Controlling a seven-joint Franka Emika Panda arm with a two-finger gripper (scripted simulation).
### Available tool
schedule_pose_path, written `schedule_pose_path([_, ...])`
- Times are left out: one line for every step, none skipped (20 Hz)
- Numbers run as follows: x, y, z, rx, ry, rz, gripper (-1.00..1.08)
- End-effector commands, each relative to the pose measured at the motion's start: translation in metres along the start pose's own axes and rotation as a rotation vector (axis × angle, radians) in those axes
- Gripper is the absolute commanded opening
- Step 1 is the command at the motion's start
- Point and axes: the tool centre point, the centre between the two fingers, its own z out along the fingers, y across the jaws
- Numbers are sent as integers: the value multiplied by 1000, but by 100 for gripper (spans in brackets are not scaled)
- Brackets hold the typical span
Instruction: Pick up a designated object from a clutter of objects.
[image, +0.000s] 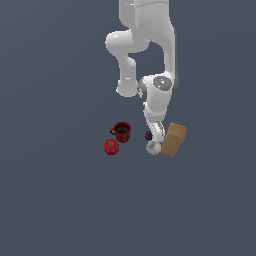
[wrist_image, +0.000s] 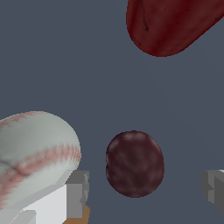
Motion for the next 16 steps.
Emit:
schedule_pose_path([0,2,12,-4,0,1,100])
schedule_pose_path([0,2,16,-4,0,1,100])
schedule_pose_path([0,2,20,-4,0,1,100])
schedule_pose_path([0,2,23,-4,0,2,100])
schedule_pose_path([0,2,26,-4,0,2,100])
schedule_pose_path([0,2,28,-4,0,2,100])
schedule_pose_path([0,2,29,-4,0,2,100])
schedule_pose_path([0,2,31,-4,0,2,100])
schedule_pose_path([0,2,31,-4,1,3,100])
schedule_pose_path([0,2,32,-4,1,3,100])
schedule_pose_path([0,2,32,-4,1,3,-100])
schedule_pose_path([0,2,32,-4,1,3,-100])
schedule_pose_path([0,2,32,-4,1,3,-100])
schedule_pose_path([0,2,32,-4,1,3,-100])
schedule_pose_path([0,2,32,-4,1,3,-100])
schedule_pose_path([0,2,32,-4,1,3,-100])
